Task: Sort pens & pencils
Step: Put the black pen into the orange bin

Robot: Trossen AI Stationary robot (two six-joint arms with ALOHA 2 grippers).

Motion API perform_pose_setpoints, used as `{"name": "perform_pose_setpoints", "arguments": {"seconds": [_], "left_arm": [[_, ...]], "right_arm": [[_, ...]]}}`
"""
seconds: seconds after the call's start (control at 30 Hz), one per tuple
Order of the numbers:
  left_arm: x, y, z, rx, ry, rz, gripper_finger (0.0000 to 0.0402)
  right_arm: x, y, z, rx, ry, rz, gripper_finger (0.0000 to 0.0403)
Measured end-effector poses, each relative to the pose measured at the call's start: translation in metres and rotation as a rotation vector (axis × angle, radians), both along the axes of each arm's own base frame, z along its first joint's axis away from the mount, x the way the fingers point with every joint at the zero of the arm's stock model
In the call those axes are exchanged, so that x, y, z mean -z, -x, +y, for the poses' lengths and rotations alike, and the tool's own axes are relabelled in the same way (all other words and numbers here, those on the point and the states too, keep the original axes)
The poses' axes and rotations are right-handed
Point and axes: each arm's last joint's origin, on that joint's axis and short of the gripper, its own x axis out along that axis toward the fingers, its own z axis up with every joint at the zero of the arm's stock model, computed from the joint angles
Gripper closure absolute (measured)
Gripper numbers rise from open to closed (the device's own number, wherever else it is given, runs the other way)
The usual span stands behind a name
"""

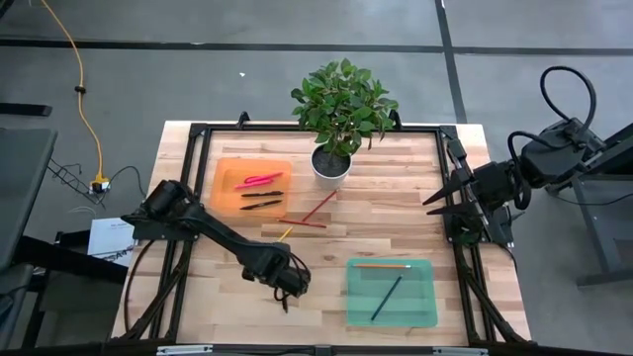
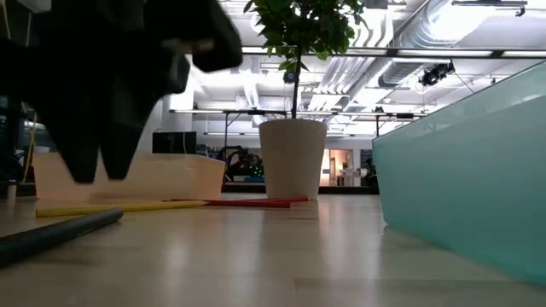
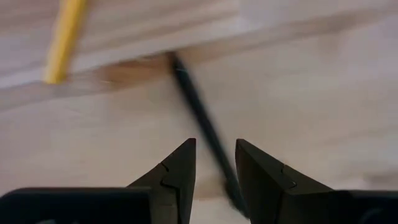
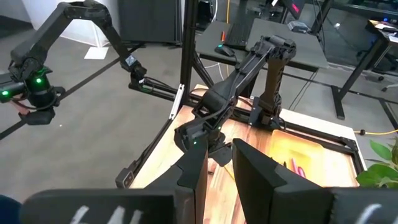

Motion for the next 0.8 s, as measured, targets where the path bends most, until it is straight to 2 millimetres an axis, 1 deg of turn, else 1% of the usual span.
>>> {"name": "perform_pose_setpoints", "arguments": {"seconds": [0.07, 0.13, 0.2, 0.33, 0.8], "left_arm": [[0.0024, 0.0016, 0.0007, -0.004, -0.005, 0.02, 0.03], [0.0053, -0.0026, -0.0011, -0.007, 0.008, 0.0, 0.03], [0.0068, -0.0007, -0.0005, -0.007, 0.007, 0.021, 0.03], [0.01, -0.0028, -0.0015, -0.007, 0.012, 0.016, 0.03], [0.0099, -0.0008, -0.0007, -0.006, 0.004, 0.036, 0.03]], "right_arm": [[0.0, 0.0, 0.0, 0.0, 0.0, 0.0, 0.0336], [0.0, 0.0, 0.0, -0.002, 0.006, -0.002, 0.0336], [-0.0001, 0.0, 0.0, -0.003, 0.009, -0.003, 0.0336], [-0.0001, 0.0, 0.0, -0.006, 0.016, -0.006, 0.0336], [-0.0001, 0.0, 0.0, -0.008, 0.022, -0.008, 0.0336]]}}
